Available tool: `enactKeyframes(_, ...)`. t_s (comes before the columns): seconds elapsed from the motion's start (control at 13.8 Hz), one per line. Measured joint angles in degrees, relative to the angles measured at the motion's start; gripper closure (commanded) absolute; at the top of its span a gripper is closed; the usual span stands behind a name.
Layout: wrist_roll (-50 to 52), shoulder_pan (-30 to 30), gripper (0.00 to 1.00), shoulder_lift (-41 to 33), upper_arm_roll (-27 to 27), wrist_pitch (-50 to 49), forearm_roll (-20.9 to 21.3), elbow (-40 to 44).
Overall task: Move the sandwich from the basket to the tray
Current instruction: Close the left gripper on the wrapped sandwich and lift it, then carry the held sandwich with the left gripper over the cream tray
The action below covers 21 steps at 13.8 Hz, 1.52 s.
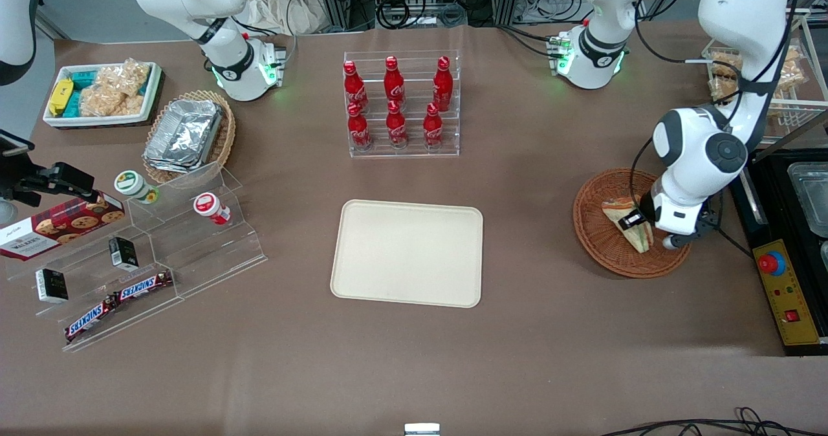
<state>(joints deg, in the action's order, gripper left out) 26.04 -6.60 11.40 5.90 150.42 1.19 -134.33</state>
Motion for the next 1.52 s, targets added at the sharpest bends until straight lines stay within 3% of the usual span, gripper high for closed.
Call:
enactKeyframes(0.29,-4.7,2.8,1.0,-10.8,2.8,-11.8,-0.1,1.2)
enactKeyframes(0.58,2.3,8.2,1.0,-12.2,13.1,-15.7,-0.3,4.2)
enactKeyframes(0.87,11.4,13.7,1.0,-2.4,20.8,-15.7,0.1,13.1)
enactKeyframes(1.3,13.1,18.1,1.0,20.6,20.9,-13.7,12.3,30.5)
enactKeyframes(1.45,13.0,18.6,0.7,25.6,20.9,-10.5,15.4,33.7)
enactKeyframes(1.52,12.9,18.6,0.46,27.0,20.8,-9.5,17.1,34.4)
